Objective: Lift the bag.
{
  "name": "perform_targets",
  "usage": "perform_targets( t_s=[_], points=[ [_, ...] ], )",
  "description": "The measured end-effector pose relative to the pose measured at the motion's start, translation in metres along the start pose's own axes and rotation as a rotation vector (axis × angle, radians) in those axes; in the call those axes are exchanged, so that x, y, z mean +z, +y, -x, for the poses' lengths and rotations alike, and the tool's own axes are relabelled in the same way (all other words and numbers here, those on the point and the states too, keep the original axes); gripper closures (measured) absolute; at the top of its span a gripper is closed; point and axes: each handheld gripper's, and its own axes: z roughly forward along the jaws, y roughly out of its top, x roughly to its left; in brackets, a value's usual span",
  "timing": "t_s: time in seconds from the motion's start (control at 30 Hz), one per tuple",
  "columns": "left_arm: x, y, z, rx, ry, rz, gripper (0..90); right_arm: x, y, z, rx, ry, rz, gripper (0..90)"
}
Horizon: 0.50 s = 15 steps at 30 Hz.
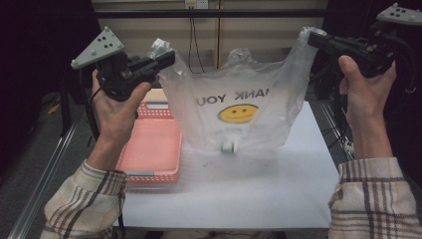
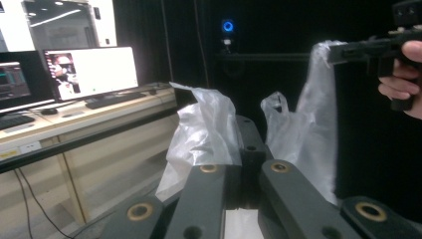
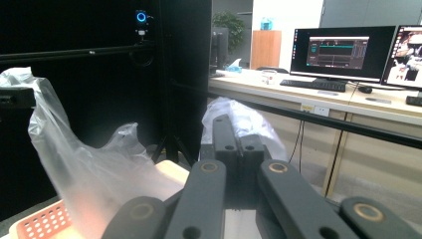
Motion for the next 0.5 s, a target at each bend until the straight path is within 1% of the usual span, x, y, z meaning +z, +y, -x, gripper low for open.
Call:
perform_targets(
  t_s=[0.1,0.13,0.17,0.23,0.33,0.4,0.43,0.5],
  points=[
    [0.0,0.006,-0.005,-0.009,0.01,0.008,90.0,0.003,0.008,0.0,-0.007,-0.001,0.002,90.0],
    [0.0,0.005,-0.006,-0.005,0.014,-0.003,90.0,0.003,0.008,-0.001,-0.006,0.001,0.002,90.0],
    [0.001,0.003,-0.006,-0.01,0.014,-0.005,90.0,0.004,0.005,-0.002,-0.005,0.002,-0.002,90.0],
    [0.002,-0.004,-0.006,0.0,0.019,-0.02,90.0,0.007,-0.004,-0.002,-0.015,-0.001,-0.021,90.0],
    [0.007,-0.011,-0.009,-0.022,0.02,-0.026,90.0,0.011,-0.017,0.004,0.004,0.0,-0.034,90.0],
    [0.007,-0.009,-0.009,-0.024,0.017,-0.022,90.0,0.012,-0.019,0.007,0.017,-0.004,-0.03,90.0],
    [0.007,-0.007,-0.008,-0.017,0.018,-0.018,90.0,0.012,-0.017,0.008,0.025,-0.004,-0.024,90.0],
    [0.006,-0.004,-0.006,-0.014,0.01,-0.007,90.0,0.011,-0.013,0.008,0.019,-0.004,-0.014,90.0]
  ],
)
